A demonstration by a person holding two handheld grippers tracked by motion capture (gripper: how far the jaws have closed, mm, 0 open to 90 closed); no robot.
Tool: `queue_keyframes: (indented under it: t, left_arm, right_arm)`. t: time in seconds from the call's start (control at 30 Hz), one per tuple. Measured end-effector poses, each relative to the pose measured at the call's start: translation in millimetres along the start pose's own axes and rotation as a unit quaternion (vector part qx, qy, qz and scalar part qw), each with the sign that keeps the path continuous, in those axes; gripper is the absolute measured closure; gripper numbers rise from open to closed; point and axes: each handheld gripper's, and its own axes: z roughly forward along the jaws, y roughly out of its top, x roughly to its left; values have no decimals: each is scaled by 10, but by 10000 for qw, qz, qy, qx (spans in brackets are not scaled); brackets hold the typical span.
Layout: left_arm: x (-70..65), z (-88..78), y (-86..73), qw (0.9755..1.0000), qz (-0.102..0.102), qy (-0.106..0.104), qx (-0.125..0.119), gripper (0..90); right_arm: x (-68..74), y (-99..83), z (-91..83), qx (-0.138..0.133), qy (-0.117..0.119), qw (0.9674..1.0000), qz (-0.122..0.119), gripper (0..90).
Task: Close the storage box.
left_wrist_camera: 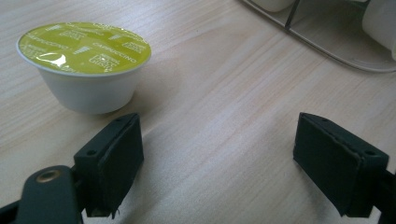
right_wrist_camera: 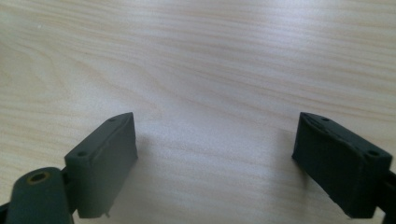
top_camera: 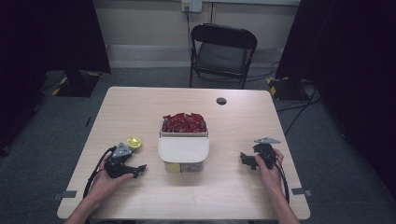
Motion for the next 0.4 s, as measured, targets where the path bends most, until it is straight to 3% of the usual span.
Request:
queue_keyframes:
  t: [0.13, 0.4]
  left_arm:
    - [7, 0, -8, 10000, -25, -13, -40, 156]
    - [3, -3, -8, 10000, -57, -18, -17, 156]
  right_arm:
    - [-5, -50, 20, -221, -12, 9998, 1, 88]
    - [5, -59, 13, -220, -87, 9997, 87, 75]
